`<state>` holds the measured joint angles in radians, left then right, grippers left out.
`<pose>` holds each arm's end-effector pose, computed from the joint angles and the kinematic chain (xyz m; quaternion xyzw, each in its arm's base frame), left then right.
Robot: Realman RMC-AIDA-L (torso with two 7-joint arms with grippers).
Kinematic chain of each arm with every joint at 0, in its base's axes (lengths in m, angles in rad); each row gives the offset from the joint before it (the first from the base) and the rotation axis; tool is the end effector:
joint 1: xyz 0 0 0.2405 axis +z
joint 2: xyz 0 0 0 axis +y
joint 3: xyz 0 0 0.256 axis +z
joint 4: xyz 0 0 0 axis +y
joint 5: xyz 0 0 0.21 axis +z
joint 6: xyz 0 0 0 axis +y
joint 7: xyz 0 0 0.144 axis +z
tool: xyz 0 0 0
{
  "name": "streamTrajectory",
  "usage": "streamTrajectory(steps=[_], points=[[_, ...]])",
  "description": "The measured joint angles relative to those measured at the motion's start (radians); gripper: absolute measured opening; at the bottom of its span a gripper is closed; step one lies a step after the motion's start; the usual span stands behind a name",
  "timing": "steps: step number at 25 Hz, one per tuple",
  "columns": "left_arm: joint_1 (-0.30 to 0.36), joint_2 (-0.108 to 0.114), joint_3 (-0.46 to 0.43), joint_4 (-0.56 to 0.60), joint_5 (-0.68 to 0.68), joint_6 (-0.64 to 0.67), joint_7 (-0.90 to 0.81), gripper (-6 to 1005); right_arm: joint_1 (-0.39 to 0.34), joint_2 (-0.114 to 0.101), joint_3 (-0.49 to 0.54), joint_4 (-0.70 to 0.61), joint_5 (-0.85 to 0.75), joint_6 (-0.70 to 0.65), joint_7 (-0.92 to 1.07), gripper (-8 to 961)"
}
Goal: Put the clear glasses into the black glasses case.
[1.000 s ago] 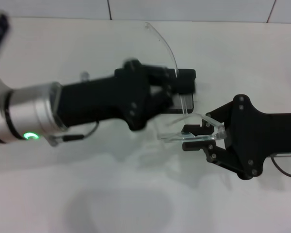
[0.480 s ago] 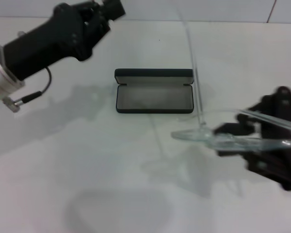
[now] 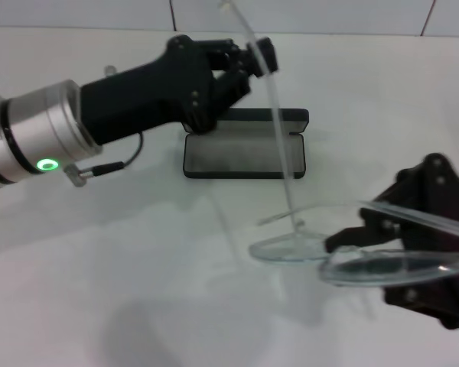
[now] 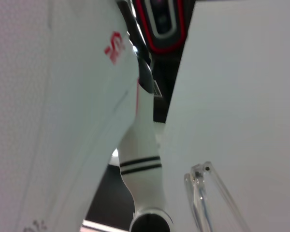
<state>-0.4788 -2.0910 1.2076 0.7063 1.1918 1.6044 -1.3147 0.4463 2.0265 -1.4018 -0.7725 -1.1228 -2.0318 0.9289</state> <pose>-0.1662 0.3227 -0.0021 -0.8710 -0.1092 -0.4740 0.0693 0.1556 0.2512 0.0175 0.8354 0.1794 -0.5160 0.0611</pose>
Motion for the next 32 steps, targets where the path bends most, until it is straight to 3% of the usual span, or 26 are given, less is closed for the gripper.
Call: streamTrajectory(steps=[10,32], points=[[0.011,-0.001,0.126,0.002,-0.081,0.042,0.052,59,0.008,0.0,-0.04,0.015,-0.006,0.085,-0.002,108],[0.008,-0.001,0.188,0.04,-0.084,0.124,0.055,59,0.013,-0.003,-0.033,0.047,-0.003,0.145,-0.002,107]])
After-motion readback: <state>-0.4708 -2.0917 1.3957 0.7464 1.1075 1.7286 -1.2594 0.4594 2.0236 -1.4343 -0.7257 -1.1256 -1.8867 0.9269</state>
